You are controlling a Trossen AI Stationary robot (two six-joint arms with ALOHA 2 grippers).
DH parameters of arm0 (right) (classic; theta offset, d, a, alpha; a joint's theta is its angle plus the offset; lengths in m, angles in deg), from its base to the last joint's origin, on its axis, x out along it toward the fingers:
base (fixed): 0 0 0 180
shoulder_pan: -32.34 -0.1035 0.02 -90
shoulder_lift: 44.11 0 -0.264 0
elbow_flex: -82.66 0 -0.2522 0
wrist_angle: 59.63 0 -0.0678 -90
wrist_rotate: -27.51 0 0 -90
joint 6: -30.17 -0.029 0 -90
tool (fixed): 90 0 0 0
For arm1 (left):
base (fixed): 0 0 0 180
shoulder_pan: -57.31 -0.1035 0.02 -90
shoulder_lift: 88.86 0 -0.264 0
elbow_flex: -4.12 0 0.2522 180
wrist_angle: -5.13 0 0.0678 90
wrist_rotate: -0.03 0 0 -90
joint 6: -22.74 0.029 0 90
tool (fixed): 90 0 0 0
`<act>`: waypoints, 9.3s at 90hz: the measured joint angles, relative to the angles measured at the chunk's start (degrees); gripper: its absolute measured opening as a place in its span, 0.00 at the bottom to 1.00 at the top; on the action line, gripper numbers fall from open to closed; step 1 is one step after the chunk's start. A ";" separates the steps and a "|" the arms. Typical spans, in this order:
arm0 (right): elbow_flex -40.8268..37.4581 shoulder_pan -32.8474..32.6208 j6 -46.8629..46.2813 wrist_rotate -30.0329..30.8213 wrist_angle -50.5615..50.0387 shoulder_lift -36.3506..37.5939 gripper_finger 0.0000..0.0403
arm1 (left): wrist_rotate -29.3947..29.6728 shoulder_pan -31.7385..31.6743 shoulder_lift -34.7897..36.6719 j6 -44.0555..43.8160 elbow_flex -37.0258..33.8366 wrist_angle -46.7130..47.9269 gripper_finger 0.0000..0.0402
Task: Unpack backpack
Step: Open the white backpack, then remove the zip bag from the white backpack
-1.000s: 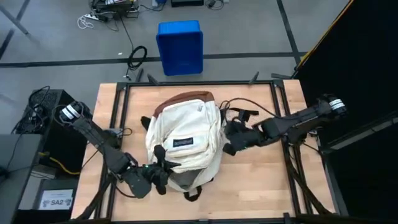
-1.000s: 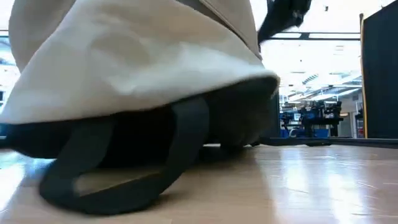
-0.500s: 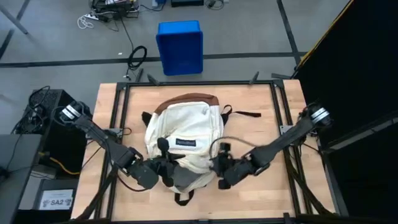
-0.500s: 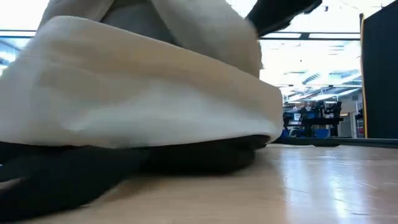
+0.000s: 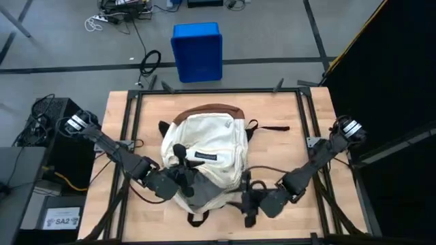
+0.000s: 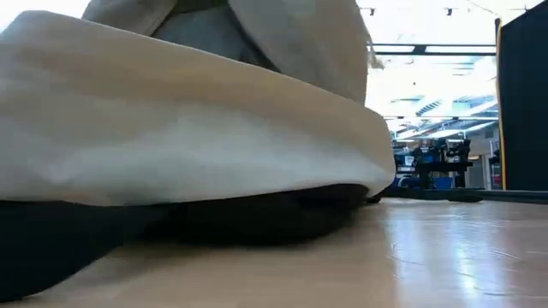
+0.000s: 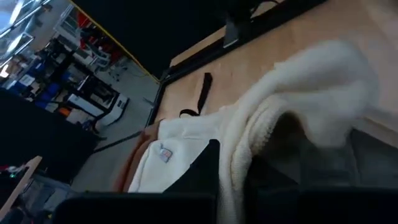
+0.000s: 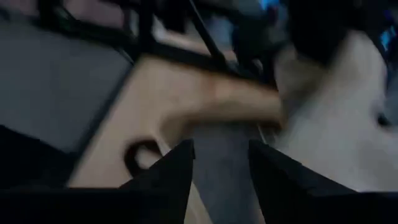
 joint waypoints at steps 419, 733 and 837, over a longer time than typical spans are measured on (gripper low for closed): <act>19.10 22.46 -20.14 -9.90 -65.53 -12.70 0.10 | -18.80 -39.52 10.71 -12.63 -16.47 13.88 0.00; 9.09 41.86 -1.38 -10.40 -20.89 -6.53 0.38 | -28.63 -24.83 7.39 2.13 14.80 36.05 0.75; 9.13 23.76 -9.09 -17.92 -43.20 3.38 0.31 | -30.10 -21.26 -18.73 16.16 5.66 4.25 0.75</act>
